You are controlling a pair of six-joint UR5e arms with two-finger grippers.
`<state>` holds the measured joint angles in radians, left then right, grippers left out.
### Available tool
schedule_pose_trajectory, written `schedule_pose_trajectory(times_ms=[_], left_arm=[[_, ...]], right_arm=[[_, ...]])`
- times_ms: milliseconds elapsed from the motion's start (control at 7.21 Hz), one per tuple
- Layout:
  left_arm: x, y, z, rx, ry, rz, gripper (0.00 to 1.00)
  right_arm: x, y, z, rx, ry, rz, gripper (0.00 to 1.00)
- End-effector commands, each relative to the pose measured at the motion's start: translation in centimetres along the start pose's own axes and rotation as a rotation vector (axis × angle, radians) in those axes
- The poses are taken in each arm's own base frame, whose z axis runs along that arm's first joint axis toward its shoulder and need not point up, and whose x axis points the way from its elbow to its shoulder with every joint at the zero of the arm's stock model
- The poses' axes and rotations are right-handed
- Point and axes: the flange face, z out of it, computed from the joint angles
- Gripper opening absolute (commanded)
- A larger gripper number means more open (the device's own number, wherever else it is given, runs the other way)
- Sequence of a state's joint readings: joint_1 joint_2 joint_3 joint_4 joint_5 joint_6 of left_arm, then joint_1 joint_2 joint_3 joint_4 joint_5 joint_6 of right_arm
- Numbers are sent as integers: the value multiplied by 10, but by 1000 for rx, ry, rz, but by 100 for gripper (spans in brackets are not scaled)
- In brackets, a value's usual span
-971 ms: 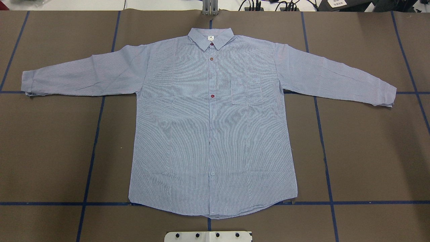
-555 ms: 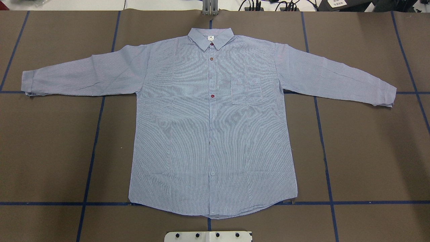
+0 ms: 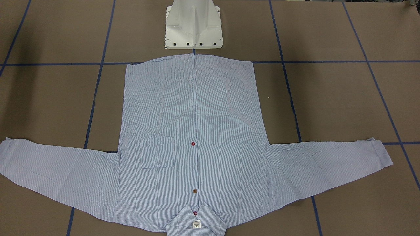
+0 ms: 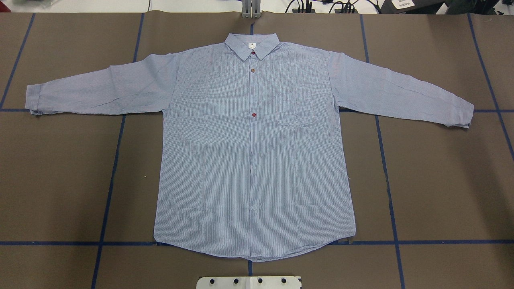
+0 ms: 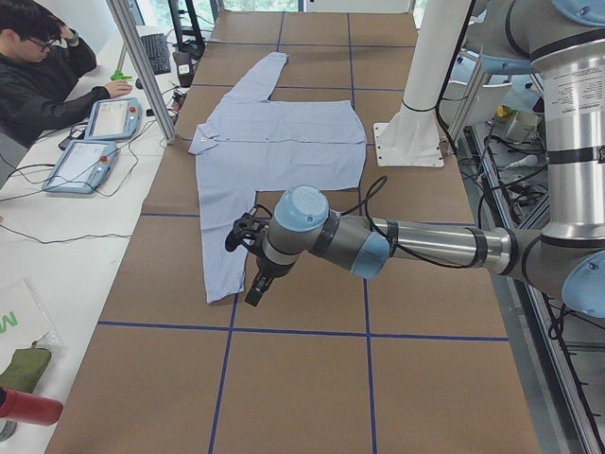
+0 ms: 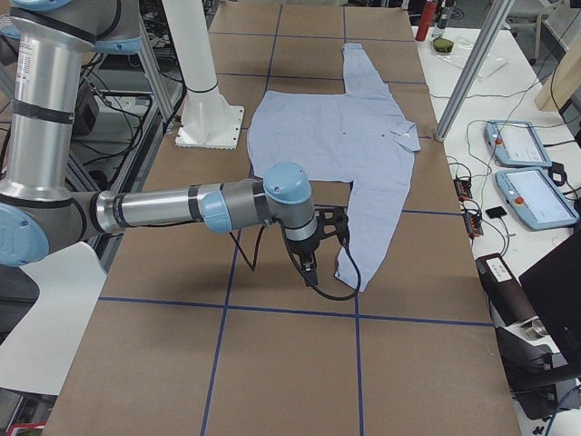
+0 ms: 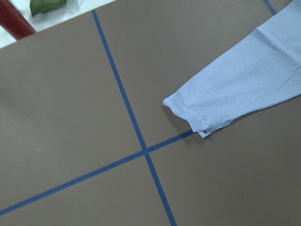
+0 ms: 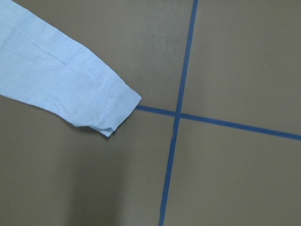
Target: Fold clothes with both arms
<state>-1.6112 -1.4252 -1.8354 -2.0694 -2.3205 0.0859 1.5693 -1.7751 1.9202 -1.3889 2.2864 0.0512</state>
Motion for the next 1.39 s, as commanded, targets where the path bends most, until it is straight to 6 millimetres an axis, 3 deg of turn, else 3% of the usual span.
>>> schedule_pose_trajectory(times_ms=[0,139,277,416,693,971,1248], left_arm=[[-3,-38,-1,125,-17,109,100],[-2,-37,-1,127,-7,116,100],[-1,-33,-1,123,-5,114,100],[-2,-31,-1,121,-6,111,100],[-1,-29,2,116,25,109,100],[1,-27,3,114,56,107,100],[1,-24,3,110,64,103,100]], right_arm=[[11,-17,15,51,-15,55,100],[18,-13,25,99,-38,6,100],[34,-10,49,119,-43,27,100],[32,-12,67,133,-64,83,100],[2,-10,107,177,-116,168,100],[-50,-26,166,220,-58,268,99],[-65,-28,209,233,-59,262,90]])
